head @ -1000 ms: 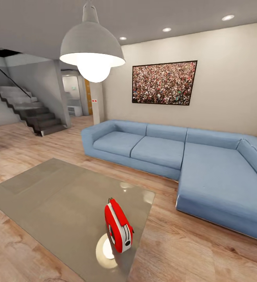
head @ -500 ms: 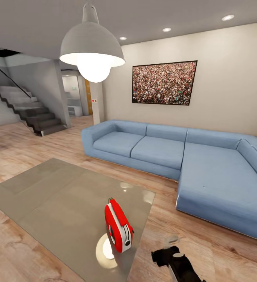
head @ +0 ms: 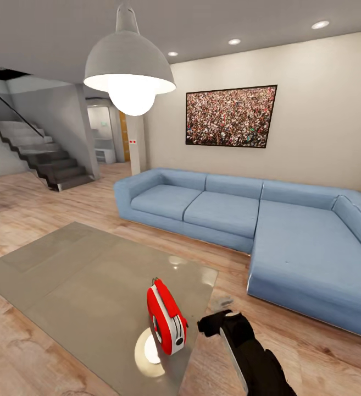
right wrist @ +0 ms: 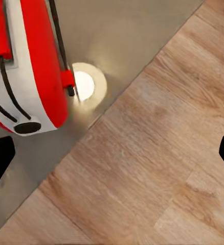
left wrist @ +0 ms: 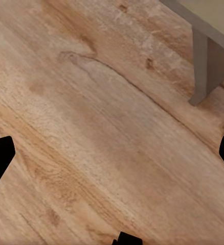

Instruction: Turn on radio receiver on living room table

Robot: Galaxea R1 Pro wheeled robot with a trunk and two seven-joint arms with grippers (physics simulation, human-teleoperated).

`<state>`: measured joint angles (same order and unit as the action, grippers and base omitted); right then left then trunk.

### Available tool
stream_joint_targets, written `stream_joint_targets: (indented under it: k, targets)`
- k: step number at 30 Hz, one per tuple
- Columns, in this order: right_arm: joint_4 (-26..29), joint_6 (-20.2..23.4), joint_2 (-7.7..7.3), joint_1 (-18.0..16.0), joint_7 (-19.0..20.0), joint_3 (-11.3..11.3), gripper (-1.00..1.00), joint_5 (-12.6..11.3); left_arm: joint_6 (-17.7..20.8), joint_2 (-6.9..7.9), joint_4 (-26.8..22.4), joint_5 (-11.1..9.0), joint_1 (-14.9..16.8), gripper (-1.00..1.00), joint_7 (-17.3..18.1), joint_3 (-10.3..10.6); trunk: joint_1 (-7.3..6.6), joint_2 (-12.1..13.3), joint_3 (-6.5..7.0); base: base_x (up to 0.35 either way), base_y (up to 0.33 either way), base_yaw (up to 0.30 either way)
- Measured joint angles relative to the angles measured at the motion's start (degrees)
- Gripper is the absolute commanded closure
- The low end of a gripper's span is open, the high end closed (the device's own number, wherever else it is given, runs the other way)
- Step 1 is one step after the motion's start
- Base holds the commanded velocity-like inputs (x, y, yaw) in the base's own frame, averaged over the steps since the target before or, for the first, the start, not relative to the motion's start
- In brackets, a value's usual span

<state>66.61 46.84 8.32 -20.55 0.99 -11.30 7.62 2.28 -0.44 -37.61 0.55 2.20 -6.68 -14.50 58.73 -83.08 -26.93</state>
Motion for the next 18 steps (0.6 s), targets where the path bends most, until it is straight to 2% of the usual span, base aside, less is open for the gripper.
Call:
stream_joint_targets:
  k: [4, 11, 12, 14, 15, 18]
  targets:
    - [0.07, 2.85, 1.45, -2.55, 1.79, -0.24, -1.00, 0.00, 0.00, 0.00, 0.00, 0.05, 0.00, -1.00, -0.05, 0.00, 0.00, 0.00, 0.00, 0.000, 0.000, 0.000]
    - [0.04, 4.56, 1.68, -9.07, 3.34, -1.25, -1.00, -0.11, -0.05, 0.02, 0.00, 0.07, 0.00, -1.00, -0.09, 0.00, 0.00, 0.00, 0.00, 0.000, 0.000, 0.000]
    - [0.02, 5.15, 1.68, -11.87, 3.51, -2.34, -1.00, -1.29, -0.09, 0.53, 0.00, 0.08, 0.00, -1.00, -0.09, 0.00, 0.00, 0.00, 0.01, 0.000, 0.000, 0.000]
    - [0.01, 6.36, 1.68, -13.04, 3.56, -3.70, -1.00, -2.32, -0.08, 0.77, -0.01, 0.07, 0.00, -1.00, -0.09, 0.00, 0.00, 0.00, 0.00, 0.000, 0.000, 0.000]
    - [0.03, 6.94, 1.68, -13.53, 3.57, -4.32, -1.00, -3.68, -0.12, 0.93, -0.01, 0.07, 0.00, -1.00, -0.09, 0.00, 0.00, 0.00, 0.00, 0.000, 0.000, 0.000]
    - [0.07, 7.36, 1.68, -14.45, 3.52, -4.72, -1.00, -6.70, -1.30, 1.23, 0.01, 0.09, 0.00, -1.00, -0.03, 0.00, 0.00, 0.00, 0.00, 0.000, 0.000, 0.000]
